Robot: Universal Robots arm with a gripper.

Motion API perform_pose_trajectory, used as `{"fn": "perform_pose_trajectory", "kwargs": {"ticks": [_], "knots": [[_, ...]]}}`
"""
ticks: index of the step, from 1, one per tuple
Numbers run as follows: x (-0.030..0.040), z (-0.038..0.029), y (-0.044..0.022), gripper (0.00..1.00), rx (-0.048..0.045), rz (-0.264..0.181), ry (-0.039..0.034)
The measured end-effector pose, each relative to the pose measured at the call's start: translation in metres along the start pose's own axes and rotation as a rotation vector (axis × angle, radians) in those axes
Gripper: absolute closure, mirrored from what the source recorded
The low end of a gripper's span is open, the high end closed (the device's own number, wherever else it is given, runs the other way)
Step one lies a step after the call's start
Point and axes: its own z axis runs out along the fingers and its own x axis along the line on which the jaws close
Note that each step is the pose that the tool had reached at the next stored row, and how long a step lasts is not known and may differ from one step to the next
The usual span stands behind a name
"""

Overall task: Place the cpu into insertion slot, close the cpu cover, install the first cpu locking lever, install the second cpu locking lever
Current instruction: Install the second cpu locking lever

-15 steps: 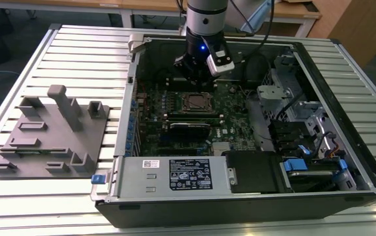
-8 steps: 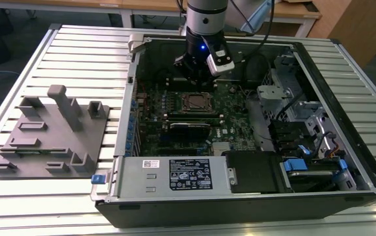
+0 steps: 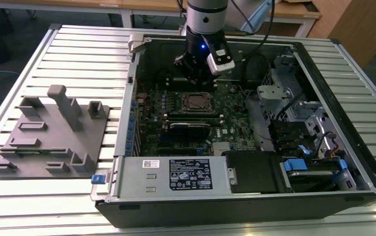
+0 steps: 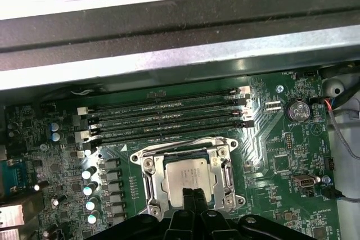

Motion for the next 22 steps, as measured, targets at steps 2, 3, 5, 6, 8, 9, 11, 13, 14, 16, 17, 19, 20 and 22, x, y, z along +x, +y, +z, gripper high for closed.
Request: {"fn": "perform_pose_trajectory", "kwargs": {"ticks": [2, 3, 5, 6, 8, 9, 11, 13, 14, 16, 17, 19, 20, 22], "knots": [[0.0, -0.0002, 0.0, 0.9, 0.0001, 0.0, 0.0001], [0.0, -0.0004, 0.0, 0.9, 0.0003, 0.0, 0.0001], [0.0, -0.0009, 0.0, 0.9, 0.0002, 0.0, 0.0001], [0.0, -0.001, 0.0, 0.9, 0.0, 0.0, 0.0], [-0.0001, -0.0012, 0.0, 0.9, -0.0001, 0.0, -0.0001], [0.0, -0.0017, -0.0001, 0.9, 0.0004, 0.0, 0.0002], [-0.0001, -0.0026, 0.0, 0.9, 0.0001, 0.0, 0.0001], [-0.0002, -0.0036, 0.0, 0.9, 0.0001, 0.0, 0.0], [-0.0002, -0.0041, 0.0, 0.9, 0.0001, 0.0, 0.0001], [-0.0002, -0.0053, 0.0, 0.9, 0.0001, 0.0, 0.0], [-0.0003, -0.006, 0.0, 0.9, 0.0001, 0.0, 0.0], [-0.0003, -0.0069, 0.0, 0.9, 0.0, 0.0, 0.0], [-0.0003, -0.0073, 0.0, 0.9, 0.0, 0.0, 0.0], [-0.0004, -0.0083, 0.0, 0.9, 0.0001, 0.0, 0.0001]]}}
